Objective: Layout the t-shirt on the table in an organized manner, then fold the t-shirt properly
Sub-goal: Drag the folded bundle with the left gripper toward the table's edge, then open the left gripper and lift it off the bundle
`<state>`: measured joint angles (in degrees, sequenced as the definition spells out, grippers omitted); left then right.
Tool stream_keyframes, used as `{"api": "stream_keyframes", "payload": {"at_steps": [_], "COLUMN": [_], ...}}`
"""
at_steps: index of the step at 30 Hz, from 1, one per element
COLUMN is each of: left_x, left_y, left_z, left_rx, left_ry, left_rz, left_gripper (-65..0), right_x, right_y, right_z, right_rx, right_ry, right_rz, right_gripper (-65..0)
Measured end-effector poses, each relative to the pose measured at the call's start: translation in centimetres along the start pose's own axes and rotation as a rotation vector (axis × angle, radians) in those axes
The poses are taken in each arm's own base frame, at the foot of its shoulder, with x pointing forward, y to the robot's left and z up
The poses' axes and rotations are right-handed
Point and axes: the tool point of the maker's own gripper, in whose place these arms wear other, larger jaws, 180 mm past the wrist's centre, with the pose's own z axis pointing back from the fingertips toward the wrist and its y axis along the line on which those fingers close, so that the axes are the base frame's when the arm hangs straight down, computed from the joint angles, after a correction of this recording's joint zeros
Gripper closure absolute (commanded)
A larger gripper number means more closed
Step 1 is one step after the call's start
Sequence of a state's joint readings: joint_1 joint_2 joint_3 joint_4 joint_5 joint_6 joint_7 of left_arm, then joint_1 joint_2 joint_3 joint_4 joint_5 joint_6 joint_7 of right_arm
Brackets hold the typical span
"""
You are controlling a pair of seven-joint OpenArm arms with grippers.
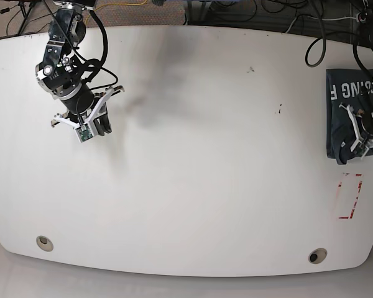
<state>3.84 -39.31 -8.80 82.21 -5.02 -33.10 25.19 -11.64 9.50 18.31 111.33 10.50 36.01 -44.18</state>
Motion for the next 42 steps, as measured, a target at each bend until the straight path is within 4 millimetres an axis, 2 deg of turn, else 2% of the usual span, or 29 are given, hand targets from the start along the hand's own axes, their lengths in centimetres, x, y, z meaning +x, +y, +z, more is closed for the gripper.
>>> {"api": "stream_keyframes", "payload": {"at_steps": [3,5,7,9,14,17,21,27,39,42], "left_x": [1.6,1.0,-0.4,-3.0,-5.7,-7.4,-9.4,-10.8,-12.3,-11.4], "left_y": [-0.3,-1.1,-2.0,-3.5,-6.0,-6.7,-6.2,-5.1,-3.6,-3.0], "left_z": [1.2,1.7,1.9,1.9,1.9,1.9,1.8,1.5,3.4,4.1], "left_rx": [-0.014,-0.037,-0.06,-0.087,-0.124,-0.131,-0.125,-0.105,-0.107,-0.084], "left_ry": [-0.043,-0.03,0.01,0.093,0.125,0.154,0.169,0.178,0.227,0.249], "left_rz": [0.036,0.054,0.07,0.1,0.184,0.221,0.283,0.344,0.304,0.251], "left_gripper": [-6.9,-6.9,-6.9,-6.9,-6.9,-6.9,-6.9,-6.9,-6.9,-6.9], "right_x": [0.0,0.0,0.0,0.0,0.1,0.0,0.0,0.1,0.1,0.1], "right_y": [0.0,0.0,0.0,0.0,0.1,0.0,-0.2,0.1,0.6,0.6], "right_z": [0.0,0.0,0.0,0.0,0.0,0.0,0.0,0.0,-0.2,-0.2], "right_rx": [-0.001,-0.001,-0.001,-0.001,0.004,0.001,-0.005,0.003,0.008,0.009], "right_ry": [0.0,0.0,0.0,0.0,-0.004,-0.001,0.002,-0.003,-0.008,-0.009], "right_rz": [0.0,0.0,0.0,0.0,-0.004,-0.002,0.003,-0.003,-0.021,-0.021], "right_gripper": [-8.1,-8.1,-8.1,-8.1,-8.1,-8.1,-8.1,-8.1,-8.1,-8.1]}}
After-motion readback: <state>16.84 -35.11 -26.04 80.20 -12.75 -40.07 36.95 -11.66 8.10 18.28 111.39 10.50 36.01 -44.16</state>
